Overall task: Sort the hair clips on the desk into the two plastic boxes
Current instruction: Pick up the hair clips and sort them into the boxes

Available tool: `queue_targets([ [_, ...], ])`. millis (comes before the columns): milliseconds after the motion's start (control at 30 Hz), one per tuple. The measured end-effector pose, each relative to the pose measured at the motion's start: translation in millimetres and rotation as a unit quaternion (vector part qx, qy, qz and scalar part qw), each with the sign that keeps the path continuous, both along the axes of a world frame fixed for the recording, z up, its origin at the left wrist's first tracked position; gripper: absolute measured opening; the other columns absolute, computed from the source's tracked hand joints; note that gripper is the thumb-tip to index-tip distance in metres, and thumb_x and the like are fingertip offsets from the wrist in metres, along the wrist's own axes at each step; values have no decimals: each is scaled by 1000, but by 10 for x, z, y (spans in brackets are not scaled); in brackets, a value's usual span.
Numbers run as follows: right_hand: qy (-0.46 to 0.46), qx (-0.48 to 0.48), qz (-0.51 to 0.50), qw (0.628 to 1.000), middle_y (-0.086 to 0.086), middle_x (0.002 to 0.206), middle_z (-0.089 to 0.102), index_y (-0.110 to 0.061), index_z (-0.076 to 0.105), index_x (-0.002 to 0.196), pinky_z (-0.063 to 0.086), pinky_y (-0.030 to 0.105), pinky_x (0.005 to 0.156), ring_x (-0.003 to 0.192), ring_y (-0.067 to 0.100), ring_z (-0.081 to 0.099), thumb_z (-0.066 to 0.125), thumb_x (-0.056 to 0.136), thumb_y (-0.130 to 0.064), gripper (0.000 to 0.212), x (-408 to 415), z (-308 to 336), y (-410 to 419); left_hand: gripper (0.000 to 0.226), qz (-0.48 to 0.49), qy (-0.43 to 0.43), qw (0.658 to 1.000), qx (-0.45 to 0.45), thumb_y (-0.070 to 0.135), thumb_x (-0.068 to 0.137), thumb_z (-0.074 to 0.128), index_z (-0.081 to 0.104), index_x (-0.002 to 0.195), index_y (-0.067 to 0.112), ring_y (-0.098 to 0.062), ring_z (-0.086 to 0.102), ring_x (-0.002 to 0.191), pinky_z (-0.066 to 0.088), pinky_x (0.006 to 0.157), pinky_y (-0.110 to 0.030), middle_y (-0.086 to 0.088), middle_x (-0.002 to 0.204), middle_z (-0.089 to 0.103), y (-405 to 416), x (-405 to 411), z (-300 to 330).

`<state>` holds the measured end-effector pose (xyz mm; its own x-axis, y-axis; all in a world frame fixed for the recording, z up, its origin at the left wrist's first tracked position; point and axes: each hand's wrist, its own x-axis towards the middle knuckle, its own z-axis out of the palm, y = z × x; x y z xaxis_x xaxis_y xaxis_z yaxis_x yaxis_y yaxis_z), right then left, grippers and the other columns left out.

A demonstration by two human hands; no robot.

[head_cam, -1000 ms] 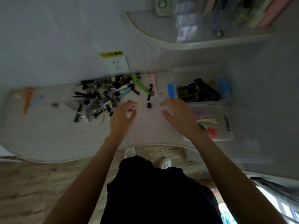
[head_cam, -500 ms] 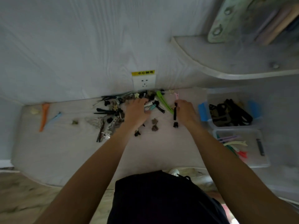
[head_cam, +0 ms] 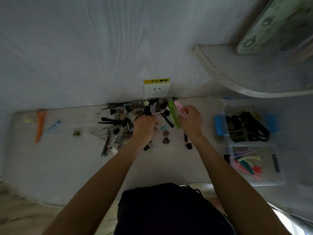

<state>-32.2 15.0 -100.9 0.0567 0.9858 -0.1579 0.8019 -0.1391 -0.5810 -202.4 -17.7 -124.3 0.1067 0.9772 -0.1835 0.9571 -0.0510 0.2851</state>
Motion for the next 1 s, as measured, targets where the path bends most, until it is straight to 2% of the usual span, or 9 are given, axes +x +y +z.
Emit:
queue_targets([
  [133,-59,-62,85,993,21,117,50,1,45,120,42,34,80,105,32,51,68,81,-22,51,-247,-24,205,25,24,-32,999,-26,26,79,68,62,102,18,-21,60,97,53,78,-36,-1,100,67,-3,-43,6],
  [233,-49,-86,85,991,20,122,49,-2,34,131,43,36,84,109,33,50,72,78,-21,68,-309,-114,224,22,33,-95,995,-11,22,76,73,63,95,17,-19,60,93,52,73,-33,0,96,68,-63,-114,-10],
  [367,-4,-87,37,996,20,116,57,-1,38,119,36,28,70,102,33,57,68,80,-11,51,-272,-122,206,17,5,-174,978,113,22,74,75,71,88,14,-20,67,82,50,69,-26,-2,88,73,-145,-199,-3],
  [467,16,-84,37,996,22,118,57,-3,35,112,35,27,67,100,36,58,68,80,-10,46,-250,-127,200,22,-4,-195,968,158,26,87,59,70,102,15,-18,68,76,48,63,-22,-2,91,72,-108,-153,41],
  [567,57,-69,28,996,19,107,60,-4,34,114,36,29,63,87,34,60,66,81,-10,46,-229,-125,162,36,-35,-135,984,108,31,96,36,58,119,14,-26,64,87,50,69,-34,-8,104,67,-19,-31,45],
  [667,85,-50,16,995,8,95,54,-4,33,122,35,27,62,79,27,57,62,85,-15,48,-198,-73,109,35,-37,-56,997,30,23,98,37,45,130,11,-30,54,104,45,83,-39,-14,118,57,28,95,20],
  [733,81,-54,12,995,8,99,53,-5,32,125,35,27,66,81,23,54,62,86,-20,51,-191,-48,91,41,-25,-12,1000,-7,25,96,45,39,133,8,-30,49,112,43,91,-38,-15,125,53,34,131,-1],
  [833,72,-69,5,995,16,117,56,-5,31,129,39,29,71,96,31,57,63,85,-22,56,-199,-94,100,38,-20,36,998,-37,22,94,50,43,127,4,-29,48,113,42,94,-35,-15,124,54,56,143,-25],
  [1000,18,-84,13,996,14,127,52,-10,31,133,48,40,85,108,33,56,67,82,-19,62,-252,-160,126,30,-28,20,999,-42,18,93,50,49,122,7,-27,50,109,43,88,-33,-10,117,58,14,60,-25],
])
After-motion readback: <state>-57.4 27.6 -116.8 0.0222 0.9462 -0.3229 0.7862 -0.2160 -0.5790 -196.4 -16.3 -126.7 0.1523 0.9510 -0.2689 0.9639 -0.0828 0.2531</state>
